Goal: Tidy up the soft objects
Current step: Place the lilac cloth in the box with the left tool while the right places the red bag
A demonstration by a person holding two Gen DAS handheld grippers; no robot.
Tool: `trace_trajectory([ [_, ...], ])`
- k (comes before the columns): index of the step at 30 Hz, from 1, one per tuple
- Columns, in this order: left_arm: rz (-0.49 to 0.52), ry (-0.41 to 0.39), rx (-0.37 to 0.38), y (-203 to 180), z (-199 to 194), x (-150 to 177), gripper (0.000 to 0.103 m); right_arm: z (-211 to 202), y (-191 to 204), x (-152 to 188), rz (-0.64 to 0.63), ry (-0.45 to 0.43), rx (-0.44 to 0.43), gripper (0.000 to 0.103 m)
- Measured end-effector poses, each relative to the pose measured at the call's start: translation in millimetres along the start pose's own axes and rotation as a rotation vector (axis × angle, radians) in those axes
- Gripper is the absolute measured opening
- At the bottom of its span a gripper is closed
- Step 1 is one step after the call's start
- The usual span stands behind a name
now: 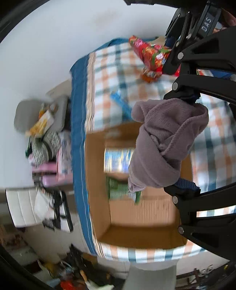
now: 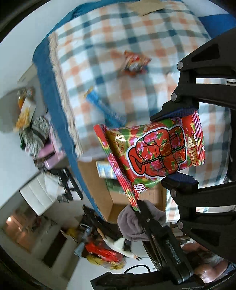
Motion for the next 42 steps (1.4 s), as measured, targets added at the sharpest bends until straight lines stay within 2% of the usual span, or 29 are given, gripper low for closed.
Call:
trace_trajectory([
  [8, -0.09, 0.008, -0.111, 105, 16, -28, 0.062, 52, 74, -26, -0.062, 0.042, 0.036, 0.053],
  [12, -0.105, 0.051, -0.148, 144, 42, -44, 0.062, 84, 89, -33, -0.055, 0.074, 0.069, 0.053],
  [18, -0.09, 0.141, -0.196, 178, 92, -65, 0.062, 135, 94, -41, -0.039, 0.129, 0.136, 0.053],
  [21, -0.073, 0.192, -0.203, 187, 118, -74, 0.062, 155, 96, -41, -0.034, 0.154, 0.163, 0.053],
  [27, -0.046, 0.245, -0.208, 194, 150, -86, 0.064, 185, 95, -40, -0.009, 0.192, 0.188, 0.053],
  [35, -0.019, 0.294, -0.217, 190, 167, -89, 0.067, 204, 92, -40, 0.015, 0.226, 0.179, 0.053],
  [38, -0.025, 0.288, -0.208, 190, 167, -90, 0.067, 209, 91, -40, 0.023, 0.243, 0.17, 0.054],
  [40, -0.028, 0.284, -0.201, 190, 164, -91, 0.071, 212, 90, -38, 0.029, 0.256, 0.166, 0.054],
  [42, -0.025, 0.281, -0.198, 187, 161, -89, 0.08, 215, 90, -36, 0.038, 0.266, 0.166, 0.054],
])
Point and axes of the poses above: each gripper's, at about its wrist camera, not at the fingertips, and z roughly the way its jaws point, y to its left, x to its underside, the point moved 6 cm from there along z, roughly the way its jaws point, and after that the axes turned 7 degrees about y, right-handed, at the moved point
